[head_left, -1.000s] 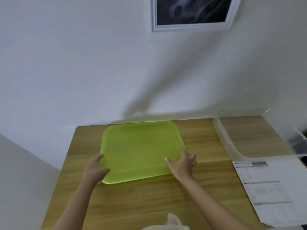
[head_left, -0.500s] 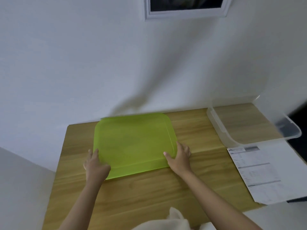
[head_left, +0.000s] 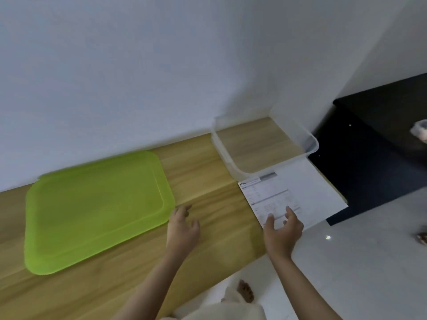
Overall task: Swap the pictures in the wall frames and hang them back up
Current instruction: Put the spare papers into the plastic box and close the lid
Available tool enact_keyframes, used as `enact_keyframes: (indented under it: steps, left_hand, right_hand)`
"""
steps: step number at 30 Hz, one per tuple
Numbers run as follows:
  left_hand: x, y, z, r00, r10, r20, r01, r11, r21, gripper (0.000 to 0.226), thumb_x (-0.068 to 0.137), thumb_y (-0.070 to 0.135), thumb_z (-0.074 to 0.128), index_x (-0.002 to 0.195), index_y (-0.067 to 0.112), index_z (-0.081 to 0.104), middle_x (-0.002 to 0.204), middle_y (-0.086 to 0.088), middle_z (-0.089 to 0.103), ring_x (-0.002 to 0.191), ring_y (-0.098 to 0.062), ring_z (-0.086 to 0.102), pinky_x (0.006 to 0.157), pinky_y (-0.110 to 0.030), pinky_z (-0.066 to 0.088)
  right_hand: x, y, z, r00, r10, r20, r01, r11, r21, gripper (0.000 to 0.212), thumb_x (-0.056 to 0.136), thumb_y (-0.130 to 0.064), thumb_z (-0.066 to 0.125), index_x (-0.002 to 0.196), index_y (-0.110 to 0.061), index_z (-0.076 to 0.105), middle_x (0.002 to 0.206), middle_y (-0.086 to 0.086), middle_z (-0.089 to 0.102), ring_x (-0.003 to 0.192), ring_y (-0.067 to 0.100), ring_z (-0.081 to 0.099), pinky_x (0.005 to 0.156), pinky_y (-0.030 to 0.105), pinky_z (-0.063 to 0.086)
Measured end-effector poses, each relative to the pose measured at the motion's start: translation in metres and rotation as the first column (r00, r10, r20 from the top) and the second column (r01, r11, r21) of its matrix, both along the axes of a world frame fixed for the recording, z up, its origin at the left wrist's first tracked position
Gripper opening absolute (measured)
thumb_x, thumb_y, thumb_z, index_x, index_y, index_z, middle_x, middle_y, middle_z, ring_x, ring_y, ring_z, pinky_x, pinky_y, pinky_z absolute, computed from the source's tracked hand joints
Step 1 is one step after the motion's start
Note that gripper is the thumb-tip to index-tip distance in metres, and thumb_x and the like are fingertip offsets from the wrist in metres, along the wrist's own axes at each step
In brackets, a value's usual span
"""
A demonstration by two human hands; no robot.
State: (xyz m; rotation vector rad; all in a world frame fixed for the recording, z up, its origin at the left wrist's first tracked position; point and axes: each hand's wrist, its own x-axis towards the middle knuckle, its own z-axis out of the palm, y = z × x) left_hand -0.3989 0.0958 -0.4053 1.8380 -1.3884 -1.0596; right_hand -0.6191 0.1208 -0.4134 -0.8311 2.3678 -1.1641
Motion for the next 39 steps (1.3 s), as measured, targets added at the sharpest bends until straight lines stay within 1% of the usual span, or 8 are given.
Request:
enact_keyframes:
  steps: [5, 11, 16, 22, 27, 30, 34, 39]
  left_hand:
    - [-0.092, 0.005, -0.001, 0.991, -0.123, -0.057, 0.130, 0.983, 0.127, 0.044, 0.083, 0.008, 0.058, 0.127, 0.012, 0.051, 0.123, -0.003, 0.053, 0.104, -0.010, 0.053, 0.086, -0.021, 0.040]
    - [-0.166, -0.005, -0.005, 0.992, -0.115, -0.058, 0.125, 0.966, 0.226, 0.046, 0.082, 0.023, 0.061, 0.126, 0.015, 0.051, 0.118, 0.001, 0.054, 0.106, -0.013, 0.053, 0.089, -0.025, 0.044]
    - [-0.198, -0.016, -0.016, 0.998, 0.008, -0.066, 0.008, 0.970, 0.242, 0.054, 0.074, 0.022, 0.057, 0.128, 0.020, 0.049, 0.117, -0.002, 0.057, 0.096, -0.014, 0.060, 0.082, -0.040, 0.056]
    - [-0.224, -0.019, -0.015, 0.965, 0.230, -0.128, -0.188, 0.943, 0.274, 0.039, 0.080, 0.002, 0.058, 0.117, 0.013, 0.052, 0.098, 0.001, 0.062, 0.079, -0.010, 0.061, 0.053, -0.020, 0.044]
    - [-0.232, -0.015, -0.012, 0.934, 0.309, -0.178, -0.250, 0.923, 0.292, 0.039, 0.079, -0.002, 0.058, 0.114, 0.015, 0.052, 0.090, 0.002, 0.065, 0.079, -0.014, 0.064, 0.057, -0.023, 0.047]
    - [-0.236, -0.013, -0.011, 0.921, 0.325, -0.215, -0.249, 0.915, 0.317, 0.043, 0.079, -0.005, 0.059, 0.117, 0.012, 0.053, 0.089, 0.003, 0.063, 0.080, -0.014, 0.064, 0.063, -0.026, 0.052]
    - [-0.240, -0.006, -0.008, 0.895, 0.338, -0.290, -0.236, 0.913, 0.332, 0.047, 0.079, -0.006, 0.061, 0.121, 0.012, 0.052, 0.093, 0.005, 0.063, 0.081, -0.010, 0.063, 0.069, -0.027, 0.053]
    - [-0.247, -0.001, -0.003, 0.881, 0.292, -0.372, -0.178, 0.934, 0.310, 0.051, 0.080, -0.004, 0.064, 0.126, 0.016, 0.052, 0.101, -0.005, 0.064, 0.095, -0.023, 0.064, 0.085, -0.043, 0.055]
  right_hand:
    - [-0.066, 0.009, -0.014, 0.973, -0.204, 0.113, 0.184, 0.969, 0.165, 0.074, 0.082, -0.019, 0.068, 0.143, -0.016, 0.027, 0.137, 0.027, 0.032, 0.121, 0.044, 0.040, 0.092, 0.059, 0.046]
    - [-0.107, 0.000, -0.026, 0.948, -0.165, 0.273, 0.118, 0.976, 0.180, 0.080, 0.084, -0.018, 0.068, 0.148, -0.018, 0.019, 0.142, 0.021, 0.026, 0.114, 0.040, 0.051, 0.091, 0.047, 0.050]
    - [-0.120, -0.004, -0.031, 0.927, -0.175, 0.332, 0.113, 0.974, 0.196, 0.080, 0.084, -0.012, 0.068, 0.147, -0.013, 0.019, 0.140, 0.022, 0.026, 0.109, 0.039, 0.053, 0.085, 0.039, 0.049]
    - [-0.132, 0.000, -0.035, 0.889, -0.168, 0.426, 0.119, 0.983, 0.139, 0.078, 0.084, -0.002, 0.064, 0.148, -0.014, 0.020, 0.133, 0.020, 0.037, 0.089, 0.026, 0.054, 0.077, 0.030, 0.051]
    - [-0.143, 0.007, -0.039, 0.857, -0.140, 0.495, 0.123, 0.990, 0.067, 0.078, 0.083, -0.003, 0.066, 0.147, -0.022, 0.024, 0.121, 0.013, 0.055, 0.093, 0.021, 0.063, 0.077, 0.031, 0.055]
    - [-0.149, 0.013, -0.034, 0.837, -0.136, 0.530, 0.138, 0.990, 0.037, 0.080, 0.084, -0.002, 0.066, 0.148, -0.023, 0.021, 0.104, 0.010, 0.065, 0.084, 0.016, 0.066, 0.071, 0.024, 0.051]
    - [-0.156, 0.023, -0.027, 0.861, -0.080, 0.503, 0.104, 0.994, -0.020, 0.081, 0.086, -0.005, 0.065, 0.149, -0.025, 0.018, 0.091, 0.011, 0.067, 0.081, 0.011, 0.066, 0.066, 0.016, 0.047]
    - [-0.168, 0.030, -0.012, 0.861, -0.016, 0.509, 0.089, 0.989, -0.120, 0.079, 0.087, -0.001, 0.062, 0.146, -0.033, 0.021, 0.094, 0.002, 0.065, 0.082, 0.010, 0.067, 0.070, 0.025, 0.057]
